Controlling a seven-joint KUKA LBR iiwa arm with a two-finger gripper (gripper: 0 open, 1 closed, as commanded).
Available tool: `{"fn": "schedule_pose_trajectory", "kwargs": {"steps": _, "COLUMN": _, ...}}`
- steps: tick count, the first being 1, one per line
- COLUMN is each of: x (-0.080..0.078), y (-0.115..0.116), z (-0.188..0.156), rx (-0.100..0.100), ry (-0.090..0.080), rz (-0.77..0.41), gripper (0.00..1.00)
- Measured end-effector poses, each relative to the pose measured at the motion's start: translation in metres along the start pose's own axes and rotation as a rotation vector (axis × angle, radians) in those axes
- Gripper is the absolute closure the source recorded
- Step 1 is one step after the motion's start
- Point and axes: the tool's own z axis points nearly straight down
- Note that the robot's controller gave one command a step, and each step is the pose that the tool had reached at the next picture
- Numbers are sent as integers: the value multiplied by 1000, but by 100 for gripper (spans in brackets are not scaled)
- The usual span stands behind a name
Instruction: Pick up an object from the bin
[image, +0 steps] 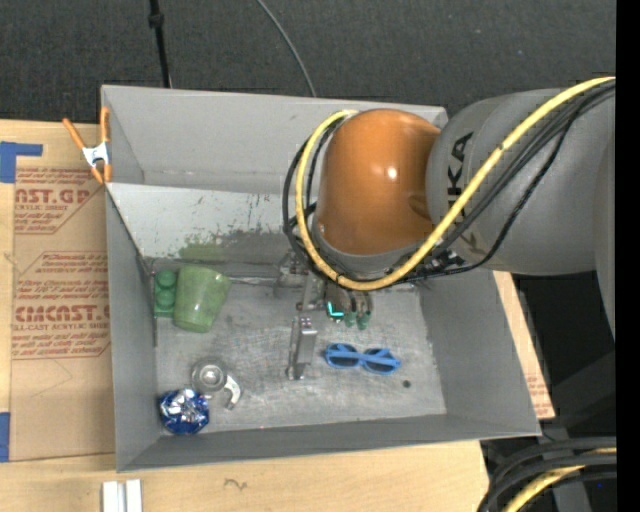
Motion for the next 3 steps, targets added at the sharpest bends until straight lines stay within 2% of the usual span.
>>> {"fn": "schedule_pose_trajectory", "kwargs": {"steps": 1, "x": 14, "y": 0, "z": -37, "rx": 0, "ry": -11, "rz": -132, "gripper": 0}}
{"fn": "schedule_pose_trajectory", "kwargs": {"steps": 2, "x": 39, "y": -90, "z": 30, "rx": 4, "ry": 0, "rz": -219, "gripper": 0}}
{"fn": "schedule_pose_trajectory", "kwargs": {"steps": 3, "x": 7, "y": -134, "z": 147, "rx": -1, "ry": -14, "rz": -96, "gripper": 0}}
